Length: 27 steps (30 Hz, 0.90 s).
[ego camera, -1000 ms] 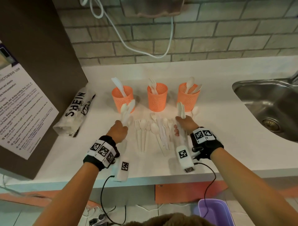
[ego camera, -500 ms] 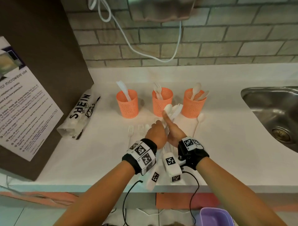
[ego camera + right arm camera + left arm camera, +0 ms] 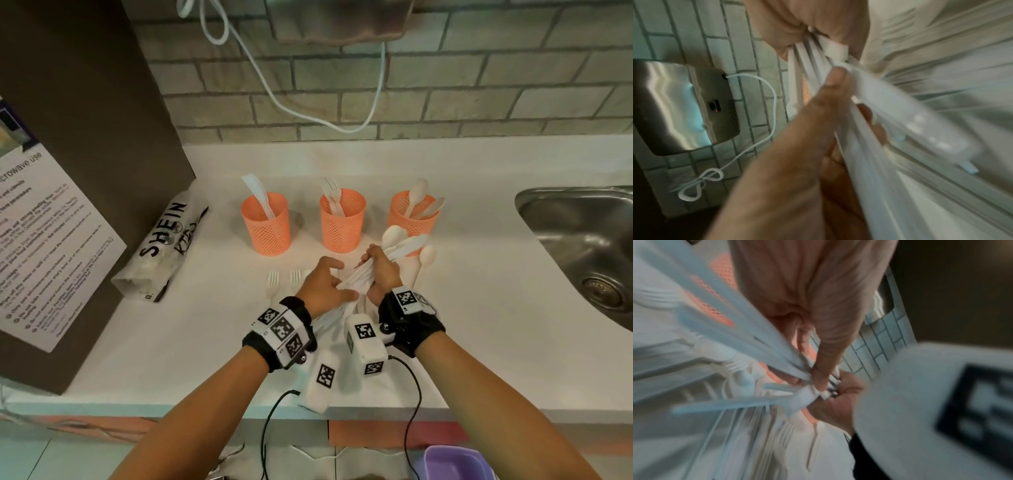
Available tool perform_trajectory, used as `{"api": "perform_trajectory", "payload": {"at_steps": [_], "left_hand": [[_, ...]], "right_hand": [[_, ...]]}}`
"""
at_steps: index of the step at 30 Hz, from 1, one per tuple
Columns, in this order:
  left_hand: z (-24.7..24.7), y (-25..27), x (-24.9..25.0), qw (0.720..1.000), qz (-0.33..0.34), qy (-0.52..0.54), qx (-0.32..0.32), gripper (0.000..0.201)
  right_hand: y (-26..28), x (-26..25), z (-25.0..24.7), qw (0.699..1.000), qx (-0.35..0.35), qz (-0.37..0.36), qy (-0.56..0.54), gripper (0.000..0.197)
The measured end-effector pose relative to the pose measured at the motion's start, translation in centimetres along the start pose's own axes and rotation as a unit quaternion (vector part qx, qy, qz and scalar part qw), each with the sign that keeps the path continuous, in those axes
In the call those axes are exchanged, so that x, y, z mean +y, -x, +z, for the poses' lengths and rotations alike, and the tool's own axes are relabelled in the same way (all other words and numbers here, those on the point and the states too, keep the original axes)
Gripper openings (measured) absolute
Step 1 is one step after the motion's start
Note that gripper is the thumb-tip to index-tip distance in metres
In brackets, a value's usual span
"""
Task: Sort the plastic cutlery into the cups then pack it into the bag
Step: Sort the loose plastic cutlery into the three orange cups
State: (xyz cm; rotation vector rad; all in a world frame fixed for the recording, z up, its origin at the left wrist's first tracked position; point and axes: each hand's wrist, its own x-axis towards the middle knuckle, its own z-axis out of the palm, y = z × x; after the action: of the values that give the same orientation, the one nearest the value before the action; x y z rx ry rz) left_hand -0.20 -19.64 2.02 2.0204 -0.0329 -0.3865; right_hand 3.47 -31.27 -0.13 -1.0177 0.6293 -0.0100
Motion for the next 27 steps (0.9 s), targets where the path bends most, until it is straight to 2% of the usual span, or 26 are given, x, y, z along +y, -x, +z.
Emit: {"api": "perform_trajectory", "payload": {"at_steps": [5,6,8,11,13,16,18,21,25,27], "left_hand": [[-1.2,-0.2,-1.2,0.999,0.024,0.030,-0.031,0.013],[-1.4,-0.1,-1.3,0.998,0.022,0.047,-0.047,0.012],[-1.8,0.2,-1.5,0.994,-0.006,0.088,-0.070,0.023],[-2.0,0.5,-2.0,0.980,-0.076,0.177,-0.043,0.040],[-1.4,0.5,-1.9,0.944,-0.138,0.298,-0.034,0.045],[-0.3,0.3,-1.4,0.841,-0.215,0.496,-0.026,0.046],[0.1,-0.1,-1.1,0.782,-0.242,0.574,-0.009,0.044],[0.6,-0.9,-0.5,0.750,-0.232,0.619,-0.015,0.043],[1.3,-1.1,1.1,0.717,-0.218,0.662,-0.017,0.042],[1.7,-1.1,2.0,0.711,-0.212,0.670,-0.021,0.047]], "right_hand": [[0.4,-1.9,0.3,0.997,0.026,-0.068,-0.015,0.020],[0.5,-2.3,0.3,0.996,0.029,-0.080,-0.022,0.021],[1.0,-3.3,0.4,0.994,0.035,-0.101,-0.040,0.022],[1.5,-4.7,0.7,0.989,0.036,-0.127,-0.071,0.026],[2.1,-5.2,1.0,0.986,0.028,-0.147,-0.076,0.026],[3.0,-5.6,1.6,0.981,0.003,-0.180,-0.070,0.023],[3.6,-5.8,1.8,0.977,-0.032,-0.198,-0.075,0.026],[4.6,-5.9,2.2,0.969,-0.079,-0.219,-0.084,0.027],[5.6,-5.9,2.3,0.958,-0.089,-0.270,-0.018,0.026],[5.9,-5.6,2.4,0.951,-0.091,-0.295,0.018,0.028]]}}
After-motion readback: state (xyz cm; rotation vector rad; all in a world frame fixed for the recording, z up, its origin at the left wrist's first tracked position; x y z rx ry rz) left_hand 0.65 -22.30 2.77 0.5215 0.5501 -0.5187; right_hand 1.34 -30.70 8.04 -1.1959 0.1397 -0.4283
